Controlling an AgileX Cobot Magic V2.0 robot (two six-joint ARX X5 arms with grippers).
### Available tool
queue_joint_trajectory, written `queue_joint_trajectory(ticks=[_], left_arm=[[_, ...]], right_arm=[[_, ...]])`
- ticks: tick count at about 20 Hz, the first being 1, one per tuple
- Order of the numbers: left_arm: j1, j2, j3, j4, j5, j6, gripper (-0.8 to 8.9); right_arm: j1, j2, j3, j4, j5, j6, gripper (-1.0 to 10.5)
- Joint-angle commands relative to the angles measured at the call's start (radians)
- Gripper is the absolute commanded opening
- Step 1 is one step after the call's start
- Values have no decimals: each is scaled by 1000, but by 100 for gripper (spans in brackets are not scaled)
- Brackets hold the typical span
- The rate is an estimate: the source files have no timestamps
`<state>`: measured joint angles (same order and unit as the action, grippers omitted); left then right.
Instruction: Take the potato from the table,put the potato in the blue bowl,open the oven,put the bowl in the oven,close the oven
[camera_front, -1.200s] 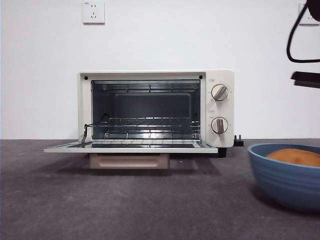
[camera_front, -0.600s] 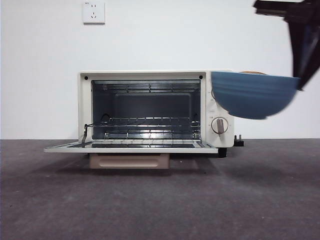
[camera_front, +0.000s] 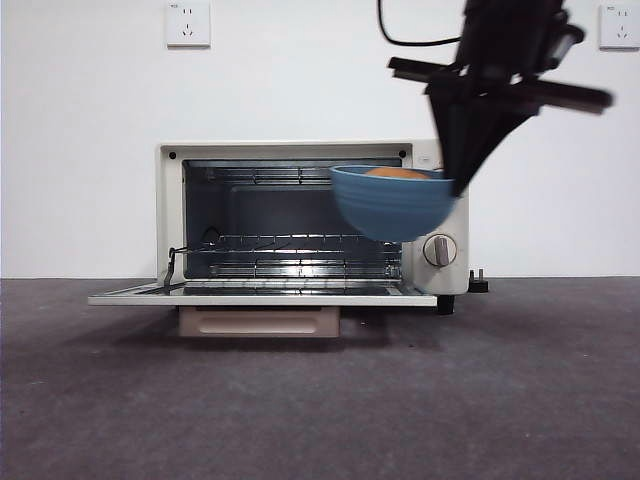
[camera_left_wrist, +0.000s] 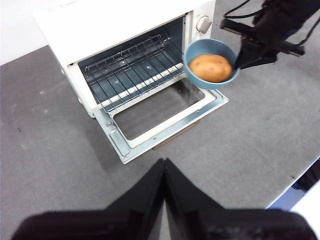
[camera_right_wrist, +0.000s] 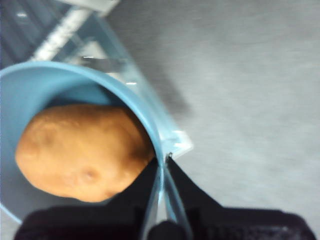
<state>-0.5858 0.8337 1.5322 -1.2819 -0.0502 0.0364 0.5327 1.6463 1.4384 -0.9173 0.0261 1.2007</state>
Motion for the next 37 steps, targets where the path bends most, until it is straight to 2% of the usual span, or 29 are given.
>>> queue_joint_trajectory(ticks=[1, 12, 19, 24, 33, 37], left_arm=[[-4, -5, -1, 4, -3, 8, -5], [-4, -5, -1, 3, -3, -11, -5], [-4, -5, -1, 3, -3, -11, -5], [-4, -5, -1, 3, -3, -12, -5], [-4, -4, -1, 5, -3, -12, -6], [-4, -4, -1, 4, -3, -12, -6]], right_arm=[[25, 30, 32, 33, -1, 32, -16], [51, 193, 239, 82, 17, 217, -16], [51, 319, 371, 65, 19, 236, -16], [26, 347, 373, 33, 24, 259, -15], [-16, 347, 373, 32, 26, 253, -11], [-17, 347, 373, 35, 26, 243, 47]])
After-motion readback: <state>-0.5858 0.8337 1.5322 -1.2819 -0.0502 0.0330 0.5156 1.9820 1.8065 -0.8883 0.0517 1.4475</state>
